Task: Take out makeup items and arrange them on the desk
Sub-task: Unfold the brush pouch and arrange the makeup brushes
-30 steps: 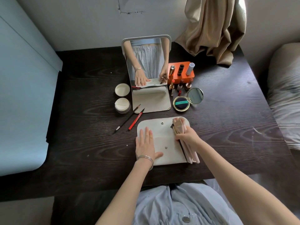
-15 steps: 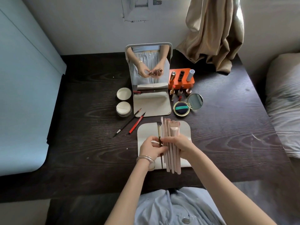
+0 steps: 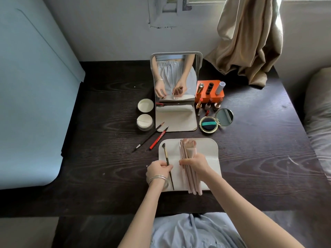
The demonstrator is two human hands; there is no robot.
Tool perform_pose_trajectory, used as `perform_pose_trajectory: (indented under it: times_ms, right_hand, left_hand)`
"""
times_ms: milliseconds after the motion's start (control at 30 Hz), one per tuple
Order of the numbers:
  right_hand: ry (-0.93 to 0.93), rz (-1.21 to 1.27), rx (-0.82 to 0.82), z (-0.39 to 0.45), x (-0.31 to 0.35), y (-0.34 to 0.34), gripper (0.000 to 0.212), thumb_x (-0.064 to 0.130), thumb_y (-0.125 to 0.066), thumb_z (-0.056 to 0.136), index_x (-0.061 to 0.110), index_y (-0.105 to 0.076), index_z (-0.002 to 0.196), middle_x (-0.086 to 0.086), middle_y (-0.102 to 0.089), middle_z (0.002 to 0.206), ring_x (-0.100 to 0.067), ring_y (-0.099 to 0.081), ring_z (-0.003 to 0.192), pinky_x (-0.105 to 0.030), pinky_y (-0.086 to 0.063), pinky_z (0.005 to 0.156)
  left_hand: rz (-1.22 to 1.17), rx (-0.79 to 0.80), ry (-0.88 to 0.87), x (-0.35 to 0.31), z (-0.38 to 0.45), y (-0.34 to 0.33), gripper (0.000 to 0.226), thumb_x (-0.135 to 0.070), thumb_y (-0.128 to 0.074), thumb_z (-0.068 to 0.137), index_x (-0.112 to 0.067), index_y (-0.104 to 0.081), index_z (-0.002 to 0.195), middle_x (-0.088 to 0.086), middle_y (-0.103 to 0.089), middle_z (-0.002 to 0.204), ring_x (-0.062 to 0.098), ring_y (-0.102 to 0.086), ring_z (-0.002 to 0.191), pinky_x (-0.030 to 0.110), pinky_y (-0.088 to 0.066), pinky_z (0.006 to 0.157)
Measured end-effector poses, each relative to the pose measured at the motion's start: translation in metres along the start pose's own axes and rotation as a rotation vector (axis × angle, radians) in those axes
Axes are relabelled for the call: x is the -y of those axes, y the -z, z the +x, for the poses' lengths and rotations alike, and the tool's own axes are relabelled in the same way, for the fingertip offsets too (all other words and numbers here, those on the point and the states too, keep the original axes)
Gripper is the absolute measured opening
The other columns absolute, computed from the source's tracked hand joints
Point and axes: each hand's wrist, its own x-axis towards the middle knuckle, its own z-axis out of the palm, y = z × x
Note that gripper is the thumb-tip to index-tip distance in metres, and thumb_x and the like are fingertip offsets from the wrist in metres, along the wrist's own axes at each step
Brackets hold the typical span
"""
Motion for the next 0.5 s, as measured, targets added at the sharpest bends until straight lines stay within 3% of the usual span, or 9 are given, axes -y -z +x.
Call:
perform_pose_trajectory:
  times_ms: [167, 333, 500]
  right_hand:
    - [-0.012, -0.100, -0.023, 0.009, 0.000, -0.013, 0.018, 0.013, -0.078, 0.069, 0.008, -0.061, 0.071, -0.010, -0.061, 0.077, -0.024, -0.060, 0.076, -0.035, -0.049, 0.071]
    - [-0.059, -0.106, -0.103, 0.012, 0.002, -0.023, 0.021, 0.014, -0.076, 0.072, 0.011, -0.056, 0.065, -0.004, -0.057, 0.070, -0.019, -0.057, 0.069, -0.025, -0.043, 0.057]
    - [-0.108, -0.095, -0.175, 0.015, -0.003, -0.034, 0.022, 0.017, -0.074, 0.072, 0.005, -0.061, 0.084, -0.009, -0.063, 0.081, -0.023, -0.062, 0.078, -0.027, -0.047, 0.060]
  left_hand:
    - [0.096, 0.006, 0.028, 0.000, 0.005, -0.004, 0.016, -0.031, -0.070, 0.080, -0.021, -0.065, 0.092, -0.001, -0.066, 0.096, 0.019, -0.059, 0.099, 0.023, -0.038, 0.074]
    - [0.001, -0.041, -0.003, 0.008, 0.008, -0.012, 0.018, -0.029, -0.072, 0.077, -0.022, -0.056, 0.076, -0.006, -0.063, 0.076, 0.016, -0.056, 0.080, 0.024, -0.040, 0.070]
    - [-0.041, -0.071, -0.031, 0.012, 0.007, -0.015, 0.017, -0.030, -0.072, 0.078, -0.019, -0.058, 0.079, -0.005, -0.065, 0.073, 0.017, -0.062, 0.077, 0.027, -0.047, 0.069]
